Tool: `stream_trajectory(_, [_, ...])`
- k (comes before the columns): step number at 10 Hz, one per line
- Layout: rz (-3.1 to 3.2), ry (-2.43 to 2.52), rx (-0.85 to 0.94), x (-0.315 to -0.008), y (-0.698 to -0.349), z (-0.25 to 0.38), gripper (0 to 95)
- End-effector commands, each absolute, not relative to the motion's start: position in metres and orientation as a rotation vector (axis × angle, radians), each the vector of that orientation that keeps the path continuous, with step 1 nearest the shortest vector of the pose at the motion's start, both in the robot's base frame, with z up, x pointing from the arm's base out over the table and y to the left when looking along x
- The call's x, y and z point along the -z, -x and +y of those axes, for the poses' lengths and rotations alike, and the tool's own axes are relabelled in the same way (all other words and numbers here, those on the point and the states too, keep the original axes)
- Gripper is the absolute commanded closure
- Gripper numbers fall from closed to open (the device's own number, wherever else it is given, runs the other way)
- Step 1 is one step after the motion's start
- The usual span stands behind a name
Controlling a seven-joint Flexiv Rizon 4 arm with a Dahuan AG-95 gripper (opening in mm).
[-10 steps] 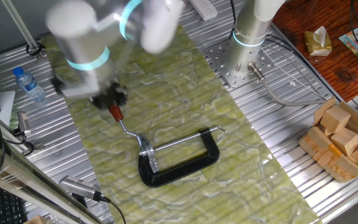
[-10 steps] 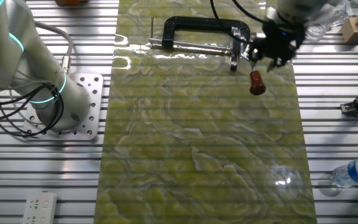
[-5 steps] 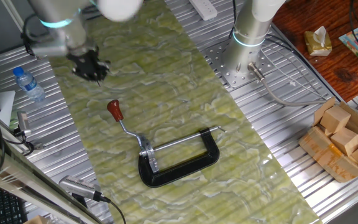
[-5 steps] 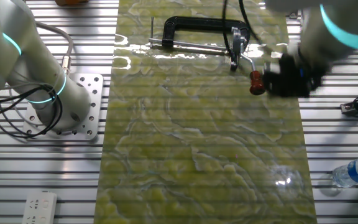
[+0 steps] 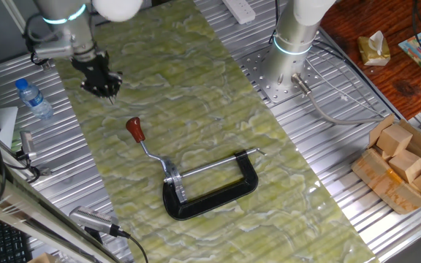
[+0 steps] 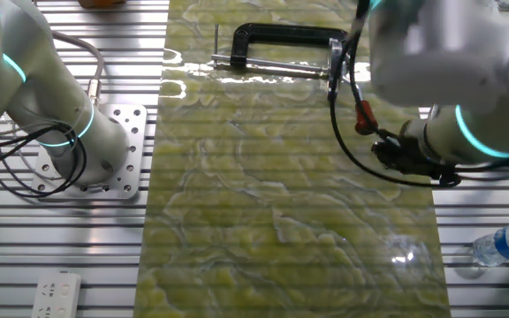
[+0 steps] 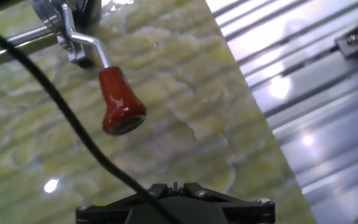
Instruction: Pull up the lever
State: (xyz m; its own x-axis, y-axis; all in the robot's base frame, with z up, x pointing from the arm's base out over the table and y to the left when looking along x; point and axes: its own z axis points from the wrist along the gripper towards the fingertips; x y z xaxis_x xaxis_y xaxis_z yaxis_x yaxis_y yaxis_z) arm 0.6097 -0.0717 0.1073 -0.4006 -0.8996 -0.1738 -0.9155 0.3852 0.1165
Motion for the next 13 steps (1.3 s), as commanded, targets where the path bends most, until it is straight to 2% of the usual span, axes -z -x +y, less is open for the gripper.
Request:
stream_trajectory(1, [2.620,1.558,-0.310,-0.089,-0.615,-0.054,95.0])
stream_trajectory(7, [2.526,1.679,-0.289,-0.048,-0.597,-0.029,95.0])
stream_trajectory(13, [2.324,1.854,-0.410,-0.052,-0.592,-0.029,95.0])
